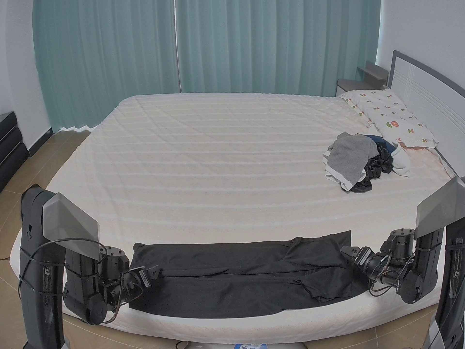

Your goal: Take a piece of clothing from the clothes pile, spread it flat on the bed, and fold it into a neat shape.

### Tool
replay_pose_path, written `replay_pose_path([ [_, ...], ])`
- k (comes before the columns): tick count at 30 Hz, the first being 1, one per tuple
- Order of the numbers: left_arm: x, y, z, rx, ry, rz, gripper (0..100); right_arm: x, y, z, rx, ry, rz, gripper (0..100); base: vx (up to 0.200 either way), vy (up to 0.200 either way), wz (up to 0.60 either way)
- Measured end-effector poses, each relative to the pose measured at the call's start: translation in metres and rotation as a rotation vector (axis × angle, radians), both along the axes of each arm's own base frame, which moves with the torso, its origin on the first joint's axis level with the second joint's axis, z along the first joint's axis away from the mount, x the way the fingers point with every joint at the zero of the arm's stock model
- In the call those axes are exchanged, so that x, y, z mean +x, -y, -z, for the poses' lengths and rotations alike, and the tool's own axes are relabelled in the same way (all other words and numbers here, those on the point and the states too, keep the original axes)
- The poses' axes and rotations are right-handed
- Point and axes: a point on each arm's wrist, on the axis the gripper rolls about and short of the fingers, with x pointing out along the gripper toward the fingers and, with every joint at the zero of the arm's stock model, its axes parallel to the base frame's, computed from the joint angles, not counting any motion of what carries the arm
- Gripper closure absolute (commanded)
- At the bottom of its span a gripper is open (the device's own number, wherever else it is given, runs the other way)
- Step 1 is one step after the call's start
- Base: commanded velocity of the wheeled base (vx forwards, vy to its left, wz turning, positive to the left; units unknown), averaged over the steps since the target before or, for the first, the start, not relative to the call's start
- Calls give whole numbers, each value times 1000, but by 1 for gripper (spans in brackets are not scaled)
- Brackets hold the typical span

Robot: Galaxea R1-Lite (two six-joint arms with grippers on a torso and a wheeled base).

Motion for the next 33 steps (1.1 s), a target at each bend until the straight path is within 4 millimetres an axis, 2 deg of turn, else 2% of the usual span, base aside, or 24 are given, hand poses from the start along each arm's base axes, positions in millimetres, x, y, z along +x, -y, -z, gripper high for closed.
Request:
replay_pose_path([
  [13, -4, -5, 3, 7, -27, -18, 0, 0, 0, 0, 0, -1, 0, 0, 0, 0, 0],
  [28, -9, 6, 4, -1, -39, 24, 0, 0, 0, 0, -1, 1, 0, 0, 0, 0, 0],
  [29, -9, 7, 4, -1, -39, 25, 100, 0, 0, 0, -1, 1, 0, 0, 0, 0, 0],
  [33, -8, 7, 5, -1, -35, 27, 100, 0, 0, -1, -2, 2, 0, 0, 0, 0, 0],
])
